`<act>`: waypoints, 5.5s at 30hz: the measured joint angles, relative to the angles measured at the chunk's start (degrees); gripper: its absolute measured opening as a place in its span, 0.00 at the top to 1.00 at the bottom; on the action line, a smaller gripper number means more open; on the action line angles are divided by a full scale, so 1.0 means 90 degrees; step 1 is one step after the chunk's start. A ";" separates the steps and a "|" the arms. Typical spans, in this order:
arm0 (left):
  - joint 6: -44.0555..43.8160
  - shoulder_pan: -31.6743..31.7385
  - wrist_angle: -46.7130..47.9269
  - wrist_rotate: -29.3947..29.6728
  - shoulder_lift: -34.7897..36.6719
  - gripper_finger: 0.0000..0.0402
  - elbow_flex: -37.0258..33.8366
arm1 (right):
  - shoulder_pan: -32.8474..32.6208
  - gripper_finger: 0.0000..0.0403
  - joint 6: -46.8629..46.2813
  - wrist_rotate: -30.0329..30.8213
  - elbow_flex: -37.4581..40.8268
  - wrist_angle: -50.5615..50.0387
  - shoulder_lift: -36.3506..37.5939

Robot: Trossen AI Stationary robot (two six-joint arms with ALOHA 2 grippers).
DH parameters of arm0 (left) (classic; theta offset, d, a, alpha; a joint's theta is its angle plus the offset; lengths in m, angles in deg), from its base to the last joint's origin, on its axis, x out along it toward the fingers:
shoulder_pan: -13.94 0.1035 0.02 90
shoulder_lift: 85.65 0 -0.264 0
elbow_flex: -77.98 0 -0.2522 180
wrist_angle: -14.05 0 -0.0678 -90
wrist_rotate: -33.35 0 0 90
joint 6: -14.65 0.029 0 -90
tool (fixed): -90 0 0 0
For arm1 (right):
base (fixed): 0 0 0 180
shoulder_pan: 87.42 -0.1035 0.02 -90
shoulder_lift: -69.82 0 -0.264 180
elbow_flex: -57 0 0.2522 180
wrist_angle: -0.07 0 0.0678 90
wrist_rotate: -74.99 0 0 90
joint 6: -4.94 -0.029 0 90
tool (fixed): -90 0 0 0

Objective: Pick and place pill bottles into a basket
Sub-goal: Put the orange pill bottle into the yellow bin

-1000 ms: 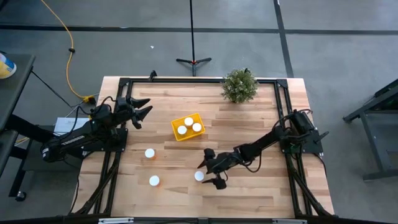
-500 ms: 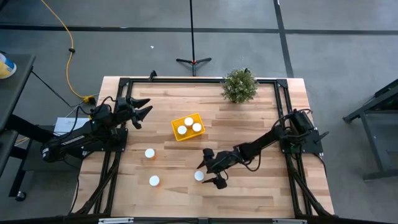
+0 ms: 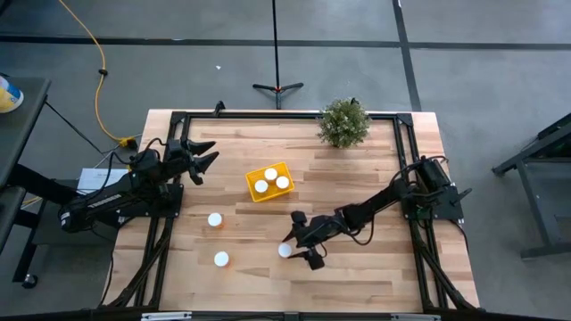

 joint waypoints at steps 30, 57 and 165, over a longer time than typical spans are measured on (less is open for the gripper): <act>0.0057 -0.0001 0.0054 0.0000 0.0000 0.36 0.0000 | 0.1450 0.50 0.0984 -0.0211 -0.0707 0.0110 0.0337; 0.0070 -0.0002 0.0088 0.0000 0.0001 0.36 0.0000 | 0.2643 0.51 0.1283 -0.0823 -0.1746 -0.2488 0.0370; 0.0404 0.0000 0.0907 -0.1829 0.0000 0.38 0.0005 | 0.2735 0.57 0.0952 0.0730 0.4498 0.0328 0.8364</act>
